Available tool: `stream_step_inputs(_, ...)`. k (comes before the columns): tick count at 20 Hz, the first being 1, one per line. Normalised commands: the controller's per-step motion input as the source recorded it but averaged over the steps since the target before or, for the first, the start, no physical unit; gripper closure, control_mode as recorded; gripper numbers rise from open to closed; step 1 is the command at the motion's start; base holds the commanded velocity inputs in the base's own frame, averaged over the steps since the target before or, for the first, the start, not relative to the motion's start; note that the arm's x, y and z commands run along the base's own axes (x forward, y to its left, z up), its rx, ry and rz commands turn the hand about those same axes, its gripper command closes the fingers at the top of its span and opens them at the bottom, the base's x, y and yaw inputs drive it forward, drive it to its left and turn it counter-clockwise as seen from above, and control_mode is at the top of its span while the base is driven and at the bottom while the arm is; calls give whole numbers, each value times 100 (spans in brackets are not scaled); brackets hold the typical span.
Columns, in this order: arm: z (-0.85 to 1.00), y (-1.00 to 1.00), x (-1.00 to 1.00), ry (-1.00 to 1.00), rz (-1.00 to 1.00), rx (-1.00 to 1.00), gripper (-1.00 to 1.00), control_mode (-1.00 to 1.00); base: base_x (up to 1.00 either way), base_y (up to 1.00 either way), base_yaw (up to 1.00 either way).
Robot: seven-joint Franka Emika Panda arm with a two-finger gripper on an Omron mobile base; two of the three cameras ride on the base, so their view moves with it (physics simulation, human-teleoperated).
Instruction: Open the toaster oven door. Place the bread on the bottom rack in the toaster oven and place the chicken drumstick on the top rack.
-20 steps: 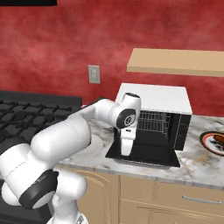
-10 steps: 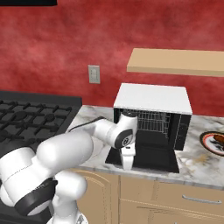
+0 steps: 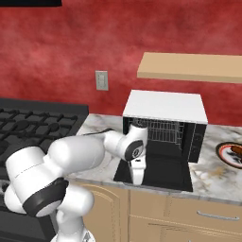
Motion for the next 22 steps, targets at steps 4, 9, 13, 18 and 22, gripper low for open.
stream_step_inputs(4,2,-2,-5,-6,2,9,100,-100,0,0,0)
stream_step_inputs(9,48,0,-3,-9,20,1,100,-100,0,0,0)
stream_step_inputs(13,34,0,2,-1,37,-2,100,-100,0,0,0)
stream_step_inputs(18,16,0,1,-9,48,-3,100,-100,0,0,0)
stream_step_inputs(22,22,-6,0,-7,38,-1,100,-100,0,0,0)
